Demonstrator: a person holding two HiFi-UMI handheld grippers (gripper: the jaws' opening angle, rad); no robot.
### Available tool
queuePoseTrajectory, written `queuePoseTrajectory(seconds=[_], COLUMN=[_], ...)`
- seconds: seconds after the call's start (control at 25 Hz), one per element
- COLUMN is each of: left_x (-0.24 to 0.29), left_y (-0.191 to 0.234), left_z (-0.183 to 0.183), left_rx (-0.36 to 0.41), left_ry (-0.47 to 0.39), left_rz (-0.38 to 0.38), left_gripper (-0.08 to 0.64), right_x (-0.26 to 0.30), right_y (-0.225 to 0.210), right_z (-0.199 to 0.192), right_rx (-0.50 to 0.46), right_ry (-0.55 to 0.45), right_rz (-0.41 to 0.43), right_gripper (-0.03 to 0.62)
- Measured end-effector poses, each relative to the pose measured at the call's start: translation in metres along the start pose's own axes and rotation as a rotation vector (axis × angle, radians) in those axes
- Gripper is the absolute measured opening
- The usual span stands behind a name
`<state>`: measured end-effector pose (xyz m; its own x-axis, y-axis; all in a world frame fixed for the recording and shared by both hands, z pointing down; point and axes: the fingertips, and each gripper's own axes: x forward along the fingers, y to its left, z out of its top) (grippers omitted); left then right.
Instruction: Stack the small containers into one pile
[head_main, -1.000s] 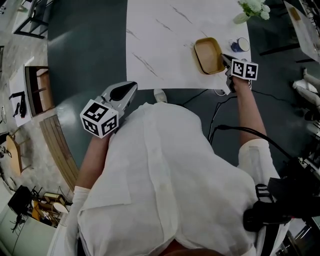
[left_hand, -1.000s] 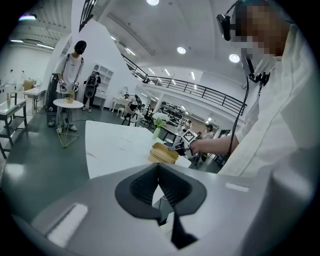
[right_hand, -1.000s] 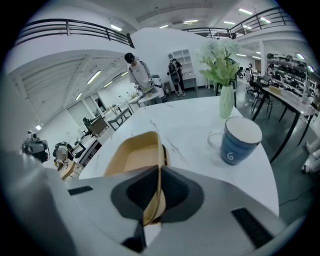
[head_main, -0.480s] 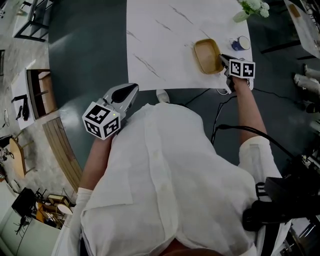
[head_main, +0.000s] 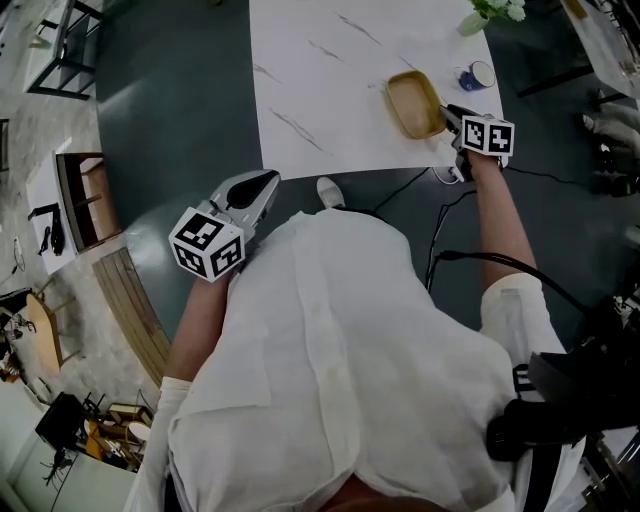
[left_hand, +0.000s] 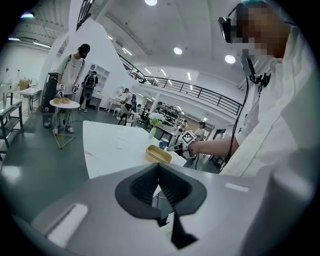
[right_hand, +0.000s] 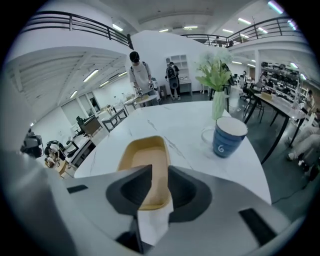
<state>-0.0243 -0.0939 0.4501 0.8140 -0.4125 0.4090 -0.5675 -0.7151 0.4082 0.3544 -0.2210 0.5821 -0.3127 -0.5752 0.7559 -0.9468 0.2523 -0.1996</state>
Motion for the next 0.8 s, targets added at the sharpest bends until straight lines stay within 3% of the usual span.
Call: queuePoseTrajectory(seconds=[0.28, 0.6, 0.8], left_x=[-0.014, -0.029, -0.034], left_y=[-0.019, -0.047, -0.061], left_z=[-0.001, -0.016, -0.029], left_rx=[0.037, 0.030, 0.023], left_ry=[-0.007, -0.018, -0.024], left_rz=[-0.061, -0.190, -0.224], left_gripper=[0.008, 0.006, 0.006], right_x=[-0.042, -0.084, -0.103], right_y=[0.038, 0.143, 0.209], right_z=[-0.012, -0.047, -0.083], right_rx=[0.013, 0.011, 0.012], right_ry=[-0.086, -0.178, -0.198], right_rz=[-0.026, 0.071, 0.128], right_gripper=[0.027, 0.006, 0.006])
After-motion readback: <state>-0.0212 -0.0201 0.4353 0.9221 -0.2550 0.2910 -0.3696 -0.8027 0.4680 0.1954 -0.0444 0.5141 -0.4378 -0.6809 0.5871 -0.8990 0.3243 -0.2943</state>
